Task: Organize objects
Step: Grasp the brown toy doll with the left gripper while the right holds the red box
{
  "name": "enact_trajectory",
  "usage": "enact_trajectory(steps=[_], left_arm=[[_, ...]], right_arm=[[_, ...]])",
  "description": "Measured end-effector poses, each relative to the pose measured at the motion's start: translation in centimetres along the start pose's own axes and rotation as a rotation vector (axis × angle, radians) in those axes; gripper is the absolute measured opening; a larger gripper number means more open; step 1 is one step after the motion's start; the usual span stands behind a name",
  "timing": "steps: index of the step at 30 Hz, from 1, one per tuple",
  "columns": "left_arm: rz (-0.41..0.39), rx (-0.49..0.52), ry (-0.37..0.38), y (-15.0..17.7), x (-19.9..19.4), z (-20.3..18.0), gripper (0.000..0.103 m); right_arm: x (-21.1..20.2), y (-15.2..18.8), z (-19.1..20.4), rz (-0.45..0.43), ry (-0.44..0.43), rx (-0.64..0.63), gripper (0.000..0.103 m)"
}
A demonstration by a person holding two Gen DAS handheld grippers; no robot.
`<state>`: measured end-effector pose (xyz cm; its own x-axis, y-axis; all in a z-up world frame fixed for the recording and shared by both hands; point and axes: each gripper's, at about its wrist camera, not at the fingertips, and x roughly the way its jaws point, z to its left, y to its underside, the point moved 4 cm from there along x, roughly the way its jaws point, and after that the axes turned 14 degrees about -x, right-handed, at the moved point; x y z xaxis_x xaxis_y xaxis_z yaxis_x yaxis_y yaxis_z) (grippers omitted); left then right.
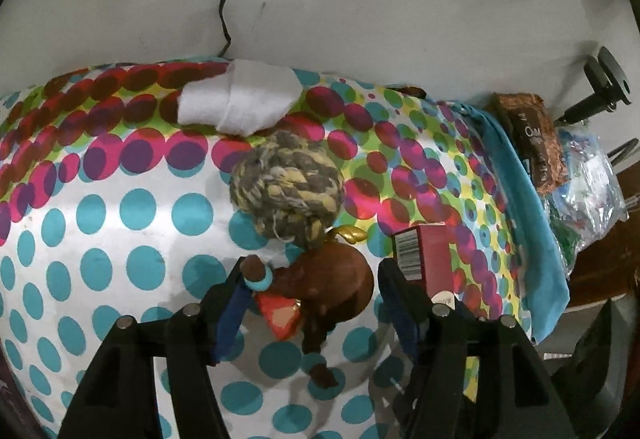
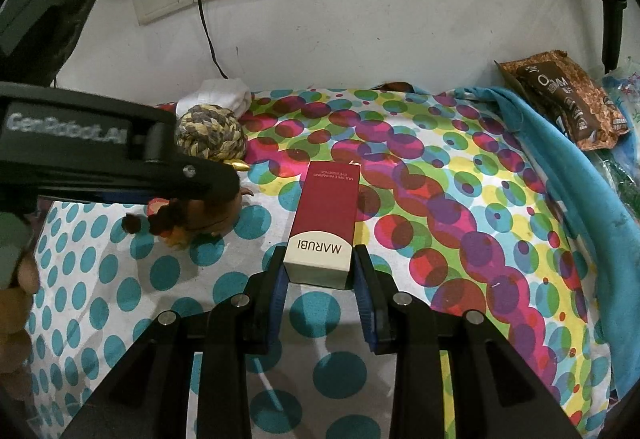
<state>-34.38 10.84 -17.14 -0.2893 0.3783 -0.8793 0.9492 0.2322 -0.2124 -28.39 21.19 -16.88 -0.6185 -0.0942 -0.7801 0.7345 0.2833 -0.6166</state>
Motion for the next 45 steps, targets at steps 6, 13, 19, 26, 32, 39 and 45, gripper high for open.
enact_trajectory(steps=[6, 13, 19, 26, 32, 39, 45], left_arm=[[-0.009, -0.014, 0.002, 0.3, 0.3, 0.0, 0.063], [-0.04, -0.008, 0.014, 0.4, 0.2, 0.1, 0.062], [-0.064, 0.043, 0.002, 1.1, -0.3, -0.6, 0.062], [-0.09, 0.038, -0.021, 1.1, -0.8, 0.1, 0.062], [-0.125, 0.033, -0.055, 1.5, -1.7, 1.3, 0.062], [-0.16, 0.055, -0.089, 2.3, -3.1, 1.5, 0.062], [-0.201, 0.063, -0.109, 3.0, -4.5, 1.4, 0.062]], right_arm=[[0.0, 0.1, 0.1, 0.0, -0.001, -0.002, 0.032], [0.1, 0.2, 0.0, -0.002, -0.003, 0.003, 0.032], [0.1, 0.3, -0.1, -0.002, -0.005, 0.005, 0.032], [0.1, 0.2, 0.0, -0.002, -0.005, 0.006, 0.032], [0.2, 0.2, -0.2, -0.002, -0.006, 0.006, 0.032], [0.0, 0.1, 0.3, 0.001, 0.003, 0.001, 0.032], [0.2, 0.0, 0.4, 0.001, 0.006, 0.001, 0.032]])
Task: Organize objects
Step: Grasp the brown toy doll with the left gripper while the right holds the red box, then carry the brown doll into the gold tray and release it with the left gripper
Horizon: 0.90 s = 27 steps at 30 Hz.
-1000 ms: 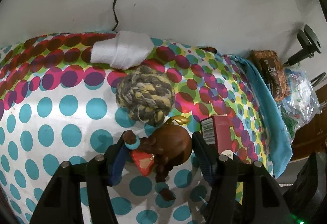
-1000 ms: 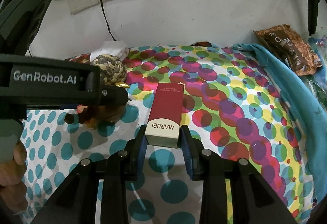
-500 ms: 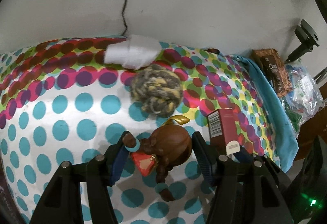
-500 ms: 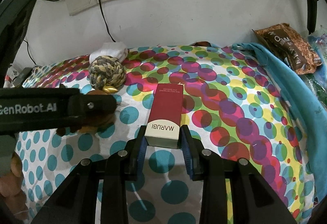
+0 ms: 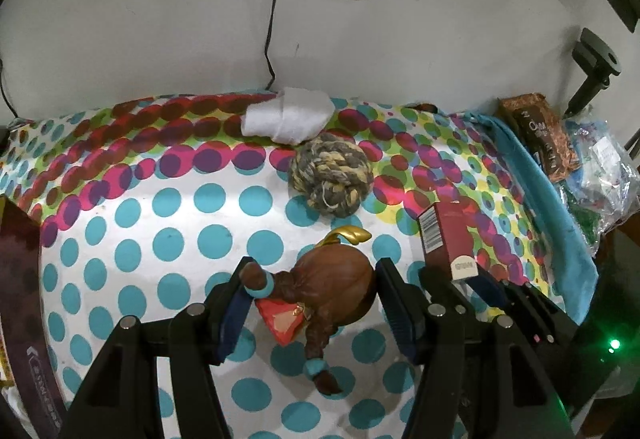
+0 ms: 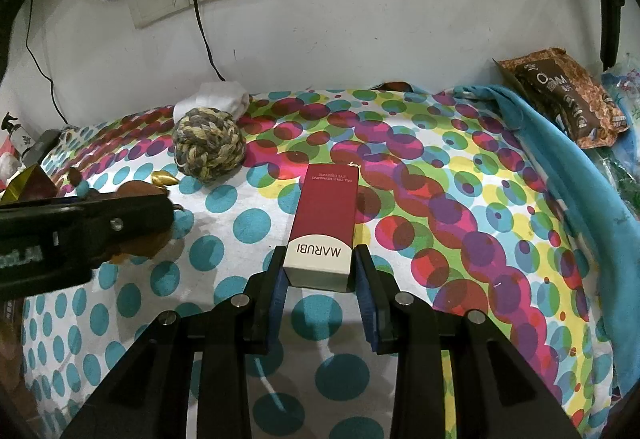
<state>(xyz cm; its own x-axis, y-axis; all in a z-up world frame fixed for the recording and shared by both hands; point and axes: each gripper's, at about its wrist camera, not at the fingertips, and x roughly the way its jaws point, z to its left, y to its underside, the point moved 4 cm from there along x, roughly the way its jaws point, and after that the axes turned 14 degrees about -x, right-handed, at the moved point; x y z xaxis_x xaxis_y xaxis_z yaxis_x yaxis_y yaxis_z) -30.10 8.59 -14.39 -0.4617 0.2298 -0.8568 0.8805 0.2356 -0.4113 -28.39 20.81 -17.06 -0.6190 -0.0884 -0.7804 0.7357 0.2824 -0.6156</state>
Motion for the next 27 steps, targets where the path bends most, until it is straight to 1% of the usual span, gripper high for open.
enact_trajectory(steps=[3, 7, 12, 18, 22, 27], left_arm=[[-0.028, 0.004, -0.02, 0.1, -1.0, 0.1, 0.062], [-0.062, 0.03, -0.063, 0.8, -2.3, 0.1, 0.062], [-0.079, 0.036, -0.075, 2.0, -3.9, 0.2, 0.062], [-0.141, 0.04, -0.106, 3.4, -7.1, 0.9, 0.062], [-0.18, 0.01, -0.109, 4.6, -10.0, 2.6, 0.062], [-0.25, -0.009, -0.164, 6.3, -13.9, 5.7, 0.062]], right_arm=[[-0.1, 0.0, 0.2, 0.001, 0.003, -0.003, 0.032], [0.2, 0.1, -0.6, 0.003, 0.007, -0.007, 0.032], [0.2, 0.0, -0.6, 0.004, 0.009, -0.01, 0.032], [0.2, -0.2, -0.3, 0.008, 0.019, -0.019, 0.032], [0.1, -0.2, -0.3, 0.008, 0.02, -0.02, 0.032], [0.1, -0.3, -0.3, 0.009, 0.021, -0.022, 0.032]])
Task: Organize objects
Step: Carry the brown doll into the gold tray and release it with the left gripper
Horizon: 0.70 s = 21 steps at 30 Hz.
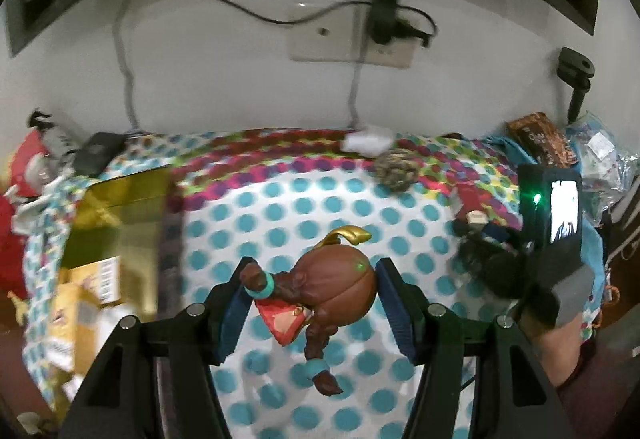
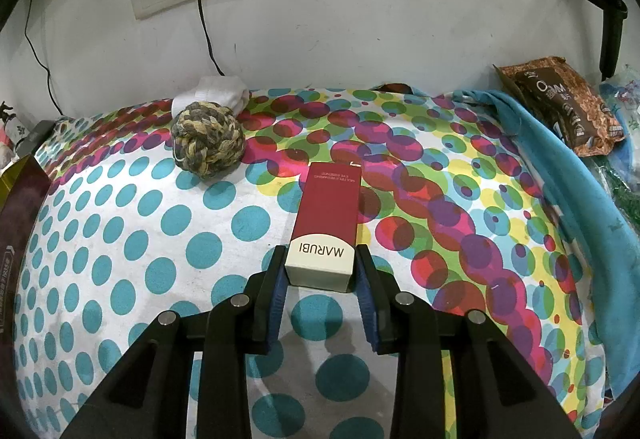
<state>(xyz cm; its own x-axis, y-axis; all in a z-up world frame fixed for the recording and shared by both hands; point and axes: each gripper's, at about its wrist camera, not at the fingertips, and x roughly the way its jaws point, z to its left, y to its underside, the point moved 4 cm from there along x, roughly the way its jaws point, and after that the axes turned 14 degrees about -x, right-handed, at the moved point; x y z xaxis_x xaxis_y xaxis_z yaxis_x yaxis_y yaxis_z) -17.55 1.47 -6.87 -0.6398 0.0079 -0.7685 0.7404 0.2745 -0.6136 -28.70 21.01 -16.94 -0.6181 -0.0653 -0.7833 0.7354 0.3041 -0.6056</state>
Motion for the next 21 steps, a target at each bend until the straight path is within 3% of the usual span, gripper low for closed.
enact_trajectory(steps=[6, 13, 21], left_arm=[[-0.015, -0.121, -0.043, 0.3, -3.1, 6.9, 0.062], [-0.011, -0.19, -0.115, 2.3, -4.7, 13.8, 0.062], [0.05, -0.216, -0.15, 5.7, -4.7, 18.2, 0.062]], right_arm=[[0.0, -0.1, 0.0, 0.001, 0.002, -0.002, 0.032], [-0.1, 0.0, 0.0, 0.004, 0.013, -0.01, 0.032], [0.1, 0.1, 0.2, 0.004, 0.02, -0.015, 0.032]])
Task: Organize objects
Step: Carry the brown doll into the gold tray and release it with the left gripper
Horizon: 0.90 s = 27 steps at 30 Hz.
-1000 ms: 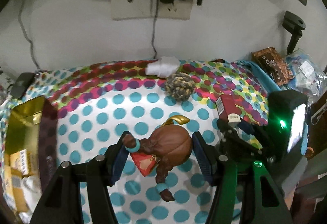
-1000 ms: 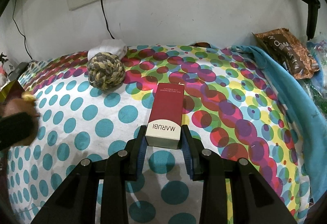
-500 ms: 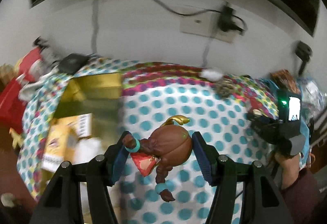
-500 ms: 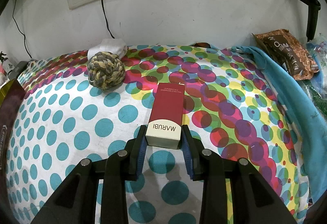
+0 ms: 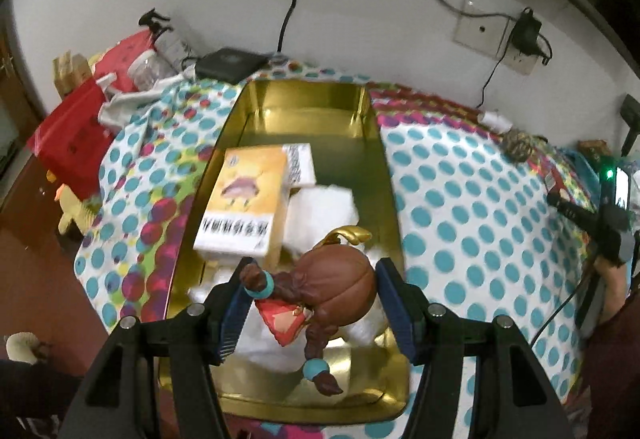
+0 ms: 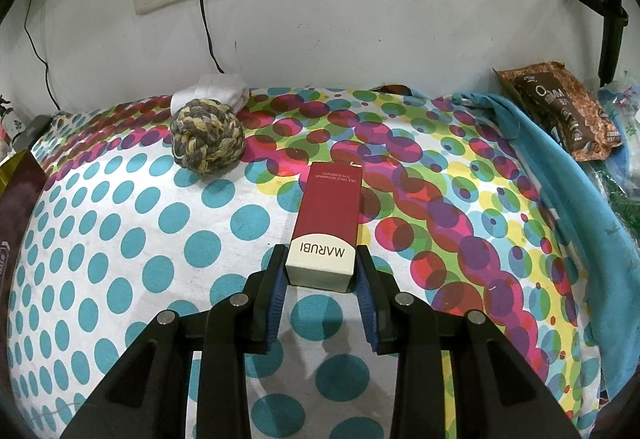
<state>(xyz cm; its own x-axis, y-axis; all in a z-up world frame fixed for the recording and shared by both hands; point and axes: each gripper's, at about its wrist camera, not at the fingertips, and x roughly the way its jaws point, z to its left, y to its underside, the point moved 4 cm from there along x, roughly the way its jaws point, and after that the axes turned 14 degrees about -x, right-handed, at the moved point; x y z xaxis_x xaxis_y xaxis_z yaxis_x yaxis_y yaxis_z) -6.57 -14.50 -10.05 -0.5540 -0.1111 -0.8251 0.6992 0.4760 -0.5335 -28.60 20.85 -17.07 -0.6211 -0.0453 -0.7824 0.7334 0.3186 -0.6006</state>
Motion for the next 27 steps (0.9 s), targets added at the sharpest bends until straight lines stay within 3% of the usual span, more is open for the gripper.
enact_trajectory(steps=[11, 16, 27], left_arm=[[0.004, 0.002, -0.048, 0.3, 1.7, 1.0, 0.062], [0.017, -0.039, -0.034, 0.5, 1.9, 1.5, 0.063], [-0.036, -0.021, -0.011, 0.6, -0.5, 1.5, 0.063]], right_arm=[[-0.1, 0.0, 0.0, 0.002, 0.01, -0.008, 0.032], [-0.1, 0.0, 0.0, 0.002, 0.01, -0.009, 0.032], [-0.1, 0.0, 0.0, 0.003, 0.019, -0.016, 0.032]])
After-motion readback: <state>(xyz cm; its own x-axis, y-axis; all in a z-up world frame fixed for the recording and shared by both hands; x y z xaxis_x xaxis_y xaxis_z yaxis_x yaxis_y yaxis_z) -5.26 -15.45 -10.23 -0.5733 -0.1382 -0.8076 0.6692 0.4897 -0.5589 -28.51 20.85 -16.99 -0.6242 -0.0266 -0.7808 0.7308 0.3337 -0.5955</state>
